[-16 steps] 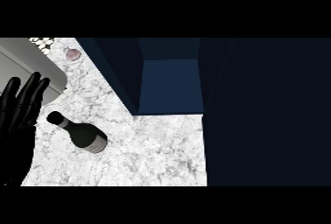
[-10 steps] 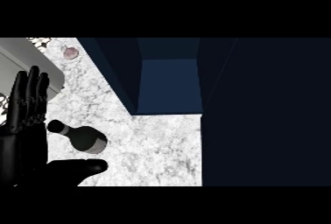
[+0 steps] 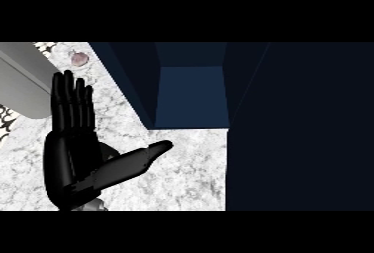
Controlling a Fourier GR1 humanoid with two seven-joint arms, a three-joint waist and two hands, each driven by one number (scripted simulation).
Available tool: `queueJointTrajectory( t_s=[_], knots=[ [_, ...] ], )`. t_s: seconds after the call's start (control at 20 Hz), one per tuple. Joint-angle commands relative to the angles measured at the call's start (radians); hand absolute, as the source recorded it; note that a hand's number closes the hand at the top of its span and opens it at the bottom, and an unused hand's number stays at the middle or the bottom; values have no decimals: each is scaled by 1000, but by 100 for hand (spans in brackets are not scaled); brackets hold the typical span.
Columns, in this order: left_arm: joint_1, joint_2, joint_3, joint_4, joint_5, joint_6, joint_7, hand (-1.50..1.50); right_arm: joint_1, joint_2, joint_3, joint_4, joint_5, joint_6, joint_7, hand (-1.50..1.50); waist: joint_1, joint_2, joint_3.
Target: Pick up the wine, place it into the cabinet and close the cabinet
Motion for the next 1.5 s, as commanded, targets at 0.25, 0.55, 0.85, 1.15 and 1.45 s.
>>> queueJointTrajectory(
  t_s=[0.25,0.55,0.85,1.15,1.45],
  knots=[
    [-253,-4,-128,112,-159,246,228,-150,-25,22,54,-167,18,-61,197,-150,9,0,-1],
    [-285,-4,-141,47,-314,271,400,-150,-99,-16,-60,-168,-98,-57,273,-150,15,-1,-1],
    [-299,-4,-108,-21,-421,226,548,-150,-105,-2,-31,-213,-57,-75,316,-150,18,-4,0],
    [-273,-4,-68,-96,-506,149,637,-150,-122,19,16,-200,0,-96,319,-150,17,-2,-1],
    [-159,11,-46,-211,-551,100,638,-150,-195,-14,-81,-189,-77,-102,383,-150,19,-1,-1]
  ],
)
